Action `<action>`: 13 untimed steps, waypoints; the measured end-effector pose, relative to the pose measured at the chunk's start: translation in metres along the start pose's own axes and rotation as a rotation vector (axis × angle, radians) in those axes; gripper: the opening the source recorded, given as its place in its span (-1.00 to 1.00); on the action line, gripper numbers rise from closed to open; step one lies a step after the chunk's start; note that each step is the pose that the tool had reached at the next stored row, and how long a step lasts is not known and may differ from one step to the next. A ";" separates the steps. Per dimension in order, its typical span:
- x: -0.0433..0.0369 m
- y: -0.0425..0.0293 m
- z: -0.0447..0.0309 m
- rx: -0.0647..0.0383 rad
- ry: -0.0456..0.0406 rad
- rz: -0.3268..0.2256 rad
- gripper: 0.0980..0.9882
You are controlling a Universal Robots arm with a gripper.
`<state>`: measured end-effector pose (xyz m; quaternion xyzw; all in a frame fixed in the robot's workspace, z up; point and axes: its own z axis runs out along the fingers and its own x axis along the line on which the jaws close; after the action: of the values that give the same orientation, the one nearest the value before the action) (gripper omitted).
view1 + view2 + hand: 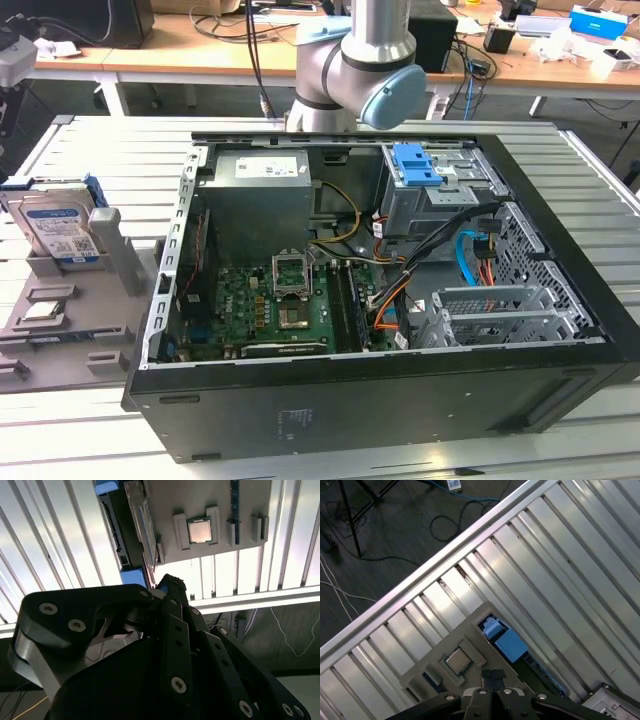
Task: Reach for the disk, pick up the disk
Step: 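Pick up the disk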
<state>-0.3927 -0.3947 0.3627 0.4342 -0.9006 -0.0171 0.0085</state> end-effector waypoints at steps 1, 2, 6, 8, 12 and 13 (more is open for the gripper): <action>0.0000 0.0000 0.0000 0.000 0.0003 -0.009 -0.98; 0.0000 0.0000 0.0000 0.000 0.0008 -0.022 -0.98; 0.0000 0.0000 0.0001 0.000 0.0025 -0.068 -0.98; 0.0000 0.0000 0.0000 0.000 0.0034 -0.091 -0.98; 0.0000 0.0000 0.0000 0.000 0.0050 -0.134 -0.98; 0.0000 0.0000 0.0000 0.000 0.0054 -0.142 -0.98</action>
<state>-0.3928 -0.3947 0.3626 0.4970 -0.8675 -0.0165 0.0097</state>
